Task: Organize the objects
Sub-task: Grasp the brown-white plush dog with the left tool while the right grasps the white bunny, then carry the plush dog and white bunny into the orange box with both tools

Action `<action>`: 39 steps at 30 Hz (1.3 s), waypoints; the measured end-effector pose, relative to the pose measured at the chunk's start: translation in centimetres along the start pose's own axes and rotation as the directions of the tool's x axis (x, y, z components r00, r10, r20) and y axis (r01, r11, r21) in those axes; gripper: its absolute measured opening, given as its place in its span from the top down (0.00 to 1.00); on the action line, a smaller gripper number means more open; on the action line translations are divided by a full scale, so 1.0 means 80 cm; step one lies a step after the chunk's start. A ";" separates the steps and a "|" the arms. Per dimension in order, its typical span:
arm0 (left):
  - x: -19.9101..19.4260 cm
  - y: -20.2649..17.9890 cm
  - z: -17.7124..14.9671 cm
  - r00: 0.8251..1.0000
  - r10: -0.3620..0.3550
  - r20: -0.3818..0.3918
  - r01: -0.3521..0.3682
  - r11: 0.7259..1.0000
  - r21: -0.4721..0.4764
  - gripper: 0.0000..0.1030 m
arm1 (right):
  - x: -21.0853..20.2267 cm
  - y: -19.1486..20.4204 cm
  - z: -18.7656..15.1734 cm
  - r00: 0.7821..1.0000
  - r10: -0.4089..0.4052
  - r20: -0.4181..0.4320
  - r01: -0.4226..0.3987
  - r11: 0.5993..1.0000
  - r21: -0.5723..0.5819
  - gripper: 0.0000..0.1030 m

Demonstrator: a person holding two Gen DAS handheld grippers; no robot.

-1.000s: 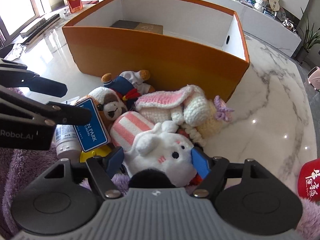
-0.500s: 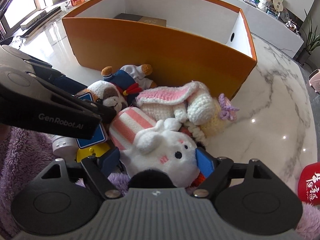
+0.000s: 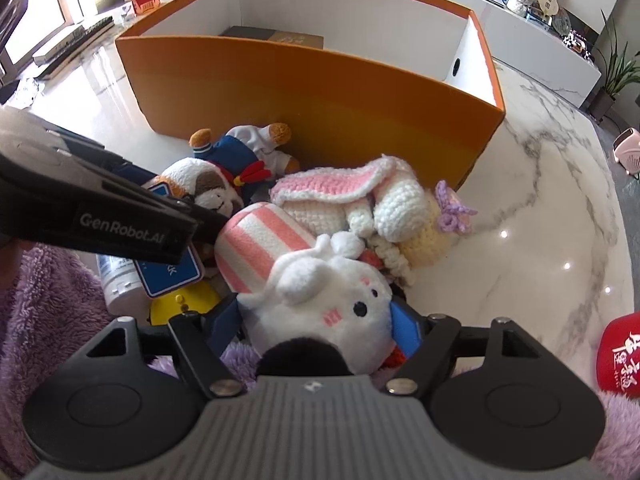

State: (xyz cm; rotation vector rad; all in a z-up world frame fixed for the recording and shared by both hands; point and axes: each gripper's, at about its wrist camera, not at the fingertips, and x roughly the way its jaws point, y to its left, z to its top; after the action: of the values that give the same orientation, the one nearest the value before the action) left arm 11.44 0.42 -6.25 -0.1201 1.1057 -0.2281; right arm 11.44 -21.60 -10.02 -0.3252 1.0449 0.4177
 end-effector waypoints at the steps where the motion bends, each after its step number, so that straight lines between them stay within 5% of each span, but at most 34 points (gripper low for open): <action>1: -0.006 0.001 -0.001 1.000 -0.006 0.010 0.006 1.000 -0.006 0.46 | -0.004 -0.001 0.000 1.000 0.004 0.005 -0.004 1.000 0.008 0.26; 12: -0.090 -0.003 0.012 0.984 -0.028 0.175 0.031 0.999 -0.013 0.46 | -0.089 -0.048 0.022 0.973 0.158 0.166 -0.197 0.947 0.255 0.26; 26: -0.122 -0.004 0.111 0.927 -0.017 0.374 0.019 1.000 -0.002 0.46 | -0.128 -0.104 0.141 0.918 0.198 0.345 -0.345 0.827 0.444 0.25; 35: -0.035 0.015 0.156 0.957 -0.022 0.289 0.043 0.997 -0.068 0.46 | -0.039 -0.132 0.193 0.955 0.186 0.232 -0.292 0.723 0.626 0.25; 39: 0.003 0.023 0.155 0.975 -0.036 0.221 0.056 0.995 -0.087 0.46 | 0.000 -0.132 0.197 0.972 0.188 0.144 -0.235 0.711 0.662 0.25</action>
State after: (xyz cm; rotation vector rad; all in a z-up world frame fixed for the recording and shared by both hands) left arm 22.87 1.93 -1.32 -0.2479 0.8940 -0.1998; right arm 28.52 -23.77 -2.02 0.4747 1.1020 0.2213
